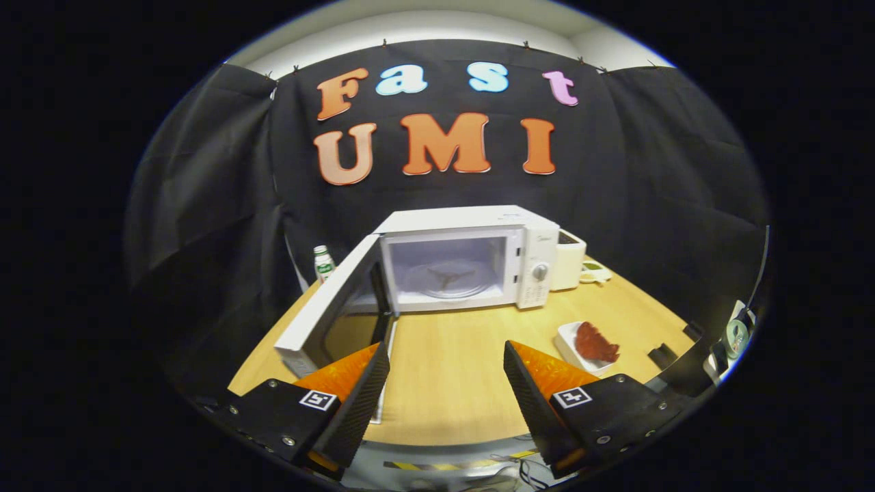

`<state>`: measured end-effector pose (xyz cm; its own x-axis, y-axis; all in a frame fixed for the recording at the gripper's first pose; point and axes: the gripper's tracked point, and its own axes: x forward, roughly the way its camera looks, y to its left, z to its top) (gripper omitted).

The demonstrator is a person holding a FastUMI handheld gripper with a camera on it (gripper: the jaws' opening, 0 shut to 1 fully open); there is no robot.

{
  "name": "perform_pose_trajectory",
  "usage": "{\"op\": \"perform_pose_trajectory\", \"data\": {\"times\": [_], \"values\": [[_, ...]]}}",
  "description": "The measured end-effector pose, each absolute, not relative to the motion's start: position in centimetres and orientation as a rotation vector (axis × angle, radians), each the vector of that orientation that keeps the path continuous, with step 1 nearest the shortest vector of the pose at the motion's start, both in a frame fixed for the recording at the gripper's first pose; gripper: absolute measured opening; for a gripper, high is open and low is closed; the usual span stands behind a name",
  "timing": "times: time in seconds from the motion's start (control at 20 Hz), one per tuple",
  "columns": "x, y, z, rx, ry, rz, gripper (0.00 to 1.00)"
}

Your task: Open the microwave, put the food inside, and close the microwave door.

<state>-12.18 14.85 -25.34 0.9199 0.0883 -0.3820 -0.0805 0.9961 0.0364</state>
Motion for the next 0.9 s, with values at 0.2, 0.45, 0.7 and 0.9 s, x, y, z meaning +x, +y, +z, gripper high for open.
{"op": "perform_pose_trajectory", "data": {"times": [0.2,0.45,0.7,0.9], "values": [[-7.4,6.1,-25.9,-0.001,0.383,0.010,0.99],[-2.4,-2.4,-28.0,-0.052,0.402,-0.020,0.99],[2.1,-7.0,-33.4,-0.044,0.495,0.024,0.99],[3.2,-8.0,-39.3,0.030,0.627,0.087,0.99]]}}
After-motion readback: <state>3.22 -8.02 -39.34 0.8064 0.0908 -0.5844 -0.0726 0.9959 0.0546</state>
